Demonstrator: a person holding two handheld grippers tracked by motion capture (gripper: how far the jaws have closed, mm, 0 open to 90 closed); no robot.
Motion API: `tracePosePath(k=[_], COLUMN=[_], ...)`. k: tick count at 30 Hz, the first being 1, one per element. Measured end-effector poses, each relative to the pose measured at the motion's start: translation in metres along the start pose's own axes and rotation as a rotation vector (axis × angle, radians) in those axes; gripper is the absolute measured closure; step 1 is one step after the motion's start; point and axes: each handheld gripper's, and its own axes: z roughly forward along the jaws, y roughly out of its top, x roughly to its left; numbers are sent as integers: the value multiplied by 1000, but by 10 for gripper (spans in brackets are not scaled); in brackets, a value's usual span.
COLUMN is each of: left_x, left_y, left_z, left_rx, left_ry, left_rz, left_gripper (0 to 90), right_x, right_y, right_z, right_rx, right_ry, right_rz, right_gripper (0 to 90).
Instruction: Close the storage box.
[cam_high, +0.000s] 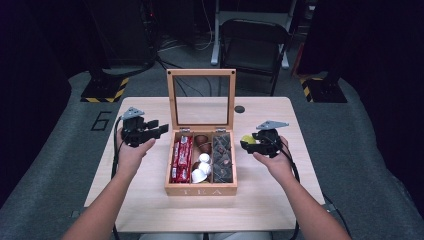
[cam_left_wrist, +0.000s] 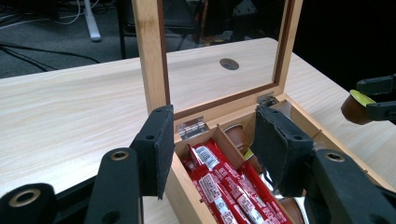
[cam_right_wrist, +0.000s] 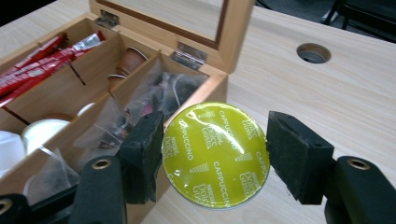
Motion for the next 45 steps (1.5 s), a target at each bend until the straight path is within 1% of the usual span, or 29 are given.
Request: tracePosePath(k=[4, 7, 8, 16, 23, 24, 26, 27, 28, 29, 31, 32, 33, 36, 37, 40, 41, 42, 44, 45], left_x=[0, 0, 0, 0, -1, -1, -1, -1, -1, -1, -1, -1, -1, -1, -1, -1, -1, -1, -1, -1], left_y=[0, 0, 0, 0, 0, 0, 0, 0, 0, 0, 0, 0, 0, 0, 0, 0, 0, 0, 0, 0], left_z=[0, 0, 0, 0, 0, 0, 0, 0, 0, 1, 1, 1, 0, 0, 0, 0, 0, 0, 0, 1], left_rx=[3, 1, 3, -2, 1, 1, 1, 1, 2, 2, 4, 4, 5, 3, 3, 6, 6, 7, 7, 7], left_ry=[-1, 0, -2, 1, 0, -1, -2, -2, -2, -2, -2, -2, -2, 0, 0, -1, -1, -1, -1, -1], left_rz=[0, 3, 2, 1, 4, 5, 3, 5, 6, 7, 8, 8, 10, 6, 5, 7, 8, 9, 11, 12], left_gripper=[483, 483, 483, 483, 483, 483, 483, 483, 483, 482, 482, 483, 482, 482, 483, 482, 482, 482, 482, 482], right_x=[-5, -7, -8, -17, -22, -24, -25, -27, -27, -28, -29, -30, -30, -32, -33, -35, -35, -36, -36, -37], right_y=[-8, -13, -15, -32, -45, -47, -50, -52, -54, -55, -58, -60, -61, -66, -68, -72, -73, -74, -76, -77], right_z=[-1, 0, 0, 1, 0, -1, 0, 0, 0, 0, 1, 1, 2, 4, 4, 5, 5, 5, 6, 6], right_rx=[0, 9, 6, 32, 40, 45, 50, 51, 63, 59, 66, 68, 71, 82, 92, 96, 102, 106, 106, 111], right_ry=[-12, -33, -37, -73, -98, -97, -105, -110, -120, -124, -134, -136, -140, -150, -152, -165, -172, -171, -173, -174], right_rz=[24, 19, 21, 31, 66, 55, 61, 50, 54, 47, 44, 47, 60, 63, 56, 44, 55, 47, 56, 50], right_gripper=[375, 375, 375, 375, 375, 375, 375, 374, 375, 375, 375, 375, 375, 375, 375, 374, 375, 374, 374, 374])
